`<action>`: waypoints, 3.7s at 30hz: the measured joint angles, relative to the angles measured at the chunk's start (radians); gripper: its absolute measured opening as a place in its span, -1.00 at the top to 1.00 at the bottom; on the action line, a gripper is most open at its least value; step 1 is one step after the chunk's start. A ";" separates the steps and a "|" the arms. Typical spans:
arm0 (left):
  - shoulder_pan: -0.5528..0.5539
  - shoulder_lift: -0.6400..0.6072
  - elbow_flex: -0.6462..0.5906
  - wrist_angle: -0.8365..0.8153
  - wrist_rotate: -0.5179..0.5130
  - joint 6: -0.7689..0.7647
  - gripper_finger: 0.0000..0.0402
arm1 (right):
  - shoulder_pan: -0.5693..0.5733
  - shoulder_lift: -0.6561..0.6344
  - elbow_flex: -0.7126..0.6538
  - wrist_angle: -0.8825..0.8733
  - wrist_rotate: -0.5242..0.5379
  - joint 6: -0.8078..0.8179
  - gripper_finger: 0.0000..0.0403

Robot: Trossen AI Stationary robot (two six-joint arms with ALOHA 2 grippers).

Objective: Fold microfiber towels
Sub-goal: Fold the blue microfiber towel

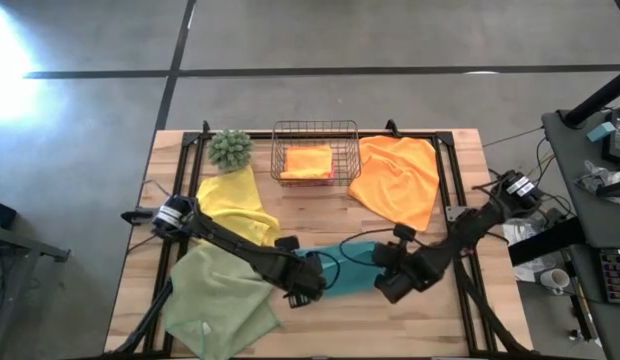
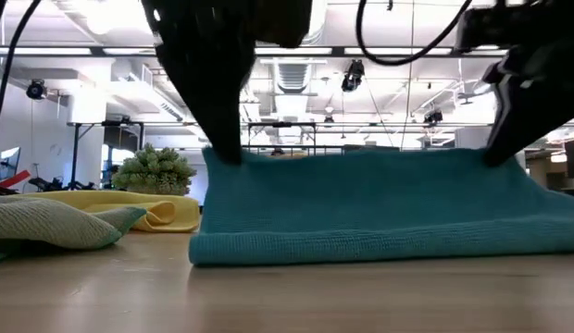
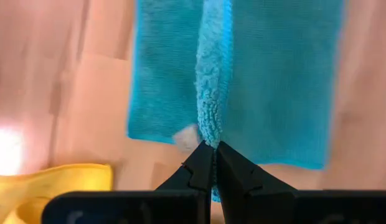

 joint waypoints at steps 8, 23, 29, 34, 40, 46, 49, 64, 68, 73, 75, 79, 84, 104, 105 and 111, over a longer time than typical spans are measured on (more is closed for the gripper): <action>0.017 0.000 -0.019 0.001 -0.044 0.001 0.99 | -0.058 0.000 -0.010 0.018 -0.033 -0.043 0.96; 0.042 -0.007 -0.019 -0.016 0.008 0.028 0.24 | -0.061 -0.038 -0.009 -0.004 -0.059 -0.046 0.55; 0.054 -0.042 -0.014 0.046 0.042 0.116 0.10 | -0.050 -0.170 -0.010 0.044 -0.179 -0.061 0.47; 0.065 -0.030 -0.097 0.284 0.074 0.188 0.09 | -0.017 -0.222 -0.118 0.279 -0.242 -0.018 0.55; 0.075 -0.029 -0.201 0.411 0.071 0.135 0.09 | -0.012 -0.199 -0.234 0.531 -0.336 0.060 0.67; 0.088 -0.028 -0.271 0.471 0.073 0.139 0.11 | -0.013 -0.129 -0.248 0.543 -0.374 0.116 0.84; 0.089 -0.028 -0.290 0.482 0.077 0.139 0.18 | -0.012 -0.096 -0.248 0.544 -0.375 0.131 0.94; 0.083 -0.031 -0.340 0.554 0.177 0.067 0.66 | -0.082 -0.008 -0.246 0.497 -0.376 0.138 0.96; 0.073 -0.028 -0.346 0.594 0.214 0.008 0.73 | -0.132 -0.019 -0.246 0.452 -0.376 0.033 0.96; 0.052 -0.027 -0.361 0.657 0.241 -0.105 0.79 | -0.192 -0.025 -0.246 0.391 -0.392 -0.140 0.96; 0.043 -0.026 -0.373 0.708 0.245 -0.146 0.80 | -0.215 -0.025 -0.245 0.363 -0.391 -0.211 0.96; 0.029 -0.025 -0.411 0.849 0.251 -0.184 0.81 | -0.268 -0.025 -0.246 0.348 -0.364 -0.280 0.96; 0.025 -0.025 -0.426 0.926 0.252 -0.184 0.81 | -0.293 -0.041 -0.248 0.353 -0.355 -0.294 0.96; 0.224 -0.119 -0.426 0.864 0.184 0.363 0.81 | -0.028 -0.121 -0.238 0.816 -0.338 -0.037 0.96; 0.242 -0.120 -0.424 0.863 0.197 0.397 0.81 | -0.020 -0.100 -0.237 0.854 -0.334 -0.036 0.96; 0.321 -0.118 -0.417 0.900 0.298 0.553 0.81 | -0.016 0.048 -0.159 0.906 -0.317 -0.037 0.96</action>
